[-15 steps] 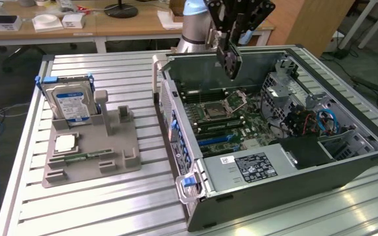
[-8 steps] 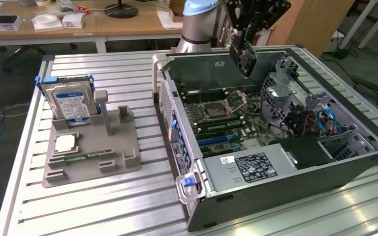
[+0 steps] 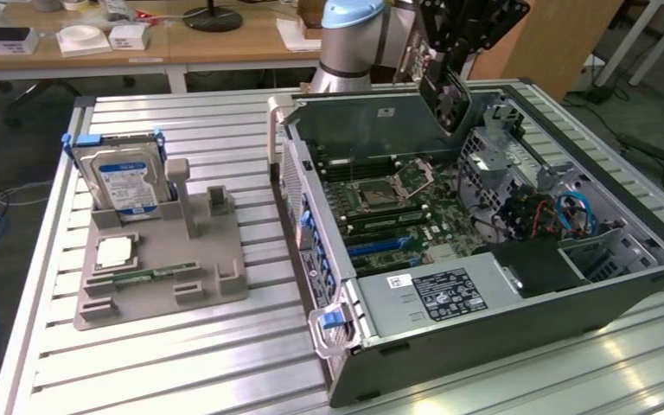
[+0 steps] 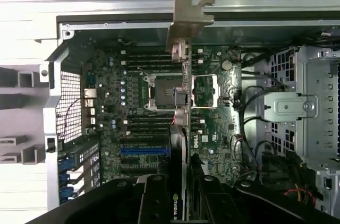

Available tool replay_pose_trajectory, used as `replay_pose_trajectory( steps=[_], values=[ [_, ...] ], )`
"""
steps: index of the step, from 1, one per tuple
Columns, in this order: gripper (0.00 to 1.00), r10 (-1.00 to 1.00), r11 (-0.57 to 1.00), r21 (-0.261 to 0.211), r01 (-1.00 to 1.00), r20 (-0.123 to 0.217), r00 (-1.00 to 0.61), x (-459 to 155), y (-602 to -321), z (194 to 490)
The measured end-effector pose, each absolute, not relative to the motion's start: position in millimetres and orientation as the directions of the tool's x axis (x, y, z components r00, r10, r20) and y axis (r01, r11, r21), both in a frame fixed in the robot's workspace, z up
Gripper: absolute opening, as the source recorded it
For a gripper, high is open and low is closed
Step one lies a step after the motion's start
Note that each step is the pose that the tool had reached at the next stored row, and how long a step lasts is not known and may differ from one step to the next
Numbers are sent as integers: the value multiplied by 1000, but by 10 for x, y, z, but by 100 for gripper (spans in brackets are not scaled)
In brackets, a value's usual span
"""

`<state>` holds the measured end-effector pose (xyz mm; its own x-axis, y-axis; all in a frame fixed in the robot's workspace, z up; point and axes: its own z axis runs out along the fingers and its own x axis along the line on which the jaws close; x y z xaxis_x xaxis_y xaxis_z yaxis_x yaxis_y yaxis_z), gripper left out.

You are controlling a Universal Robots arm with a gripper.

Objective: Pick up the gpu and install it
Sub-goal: 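Pick up the gpu and move the gpu toward the slot, then insert the gpu into the slot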

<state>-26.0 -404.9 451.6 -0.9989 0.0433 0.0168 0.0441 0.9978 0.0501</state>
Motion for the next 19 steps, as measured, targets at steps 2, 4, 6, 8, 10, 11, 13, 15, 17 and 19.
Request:
replay_pose_trajectory(
  steps=[2,4,6,8,10,11,13,15,17,19],
  values=[
    [26,43,998,50,44,17,-999,-260,-4048,4517],
    [26,44,998,50,44,17,-999,-260,-4048,4517],
    [26,43,998,50,44,17,-999,-259,-4048,4517],
    [26,43,998,50,44,17,-999,-255,-4049,4517],
    [26,43,998,50,44,17,-999,-254,-4048,4517],
    [26,43,998,50,44,17,-999,-254,-4048,4517],
    [26,43,998,50,44,17,-999,-254,-4048,4517],
    [26,43,998,50,44,17,-999,-253,-4048,4517],
    [26,43,998,50,44,17,-999,-253,-4049,4517],
    [26,43,998,50,44,17,-999,-253,-4048,4517]
  ],
)
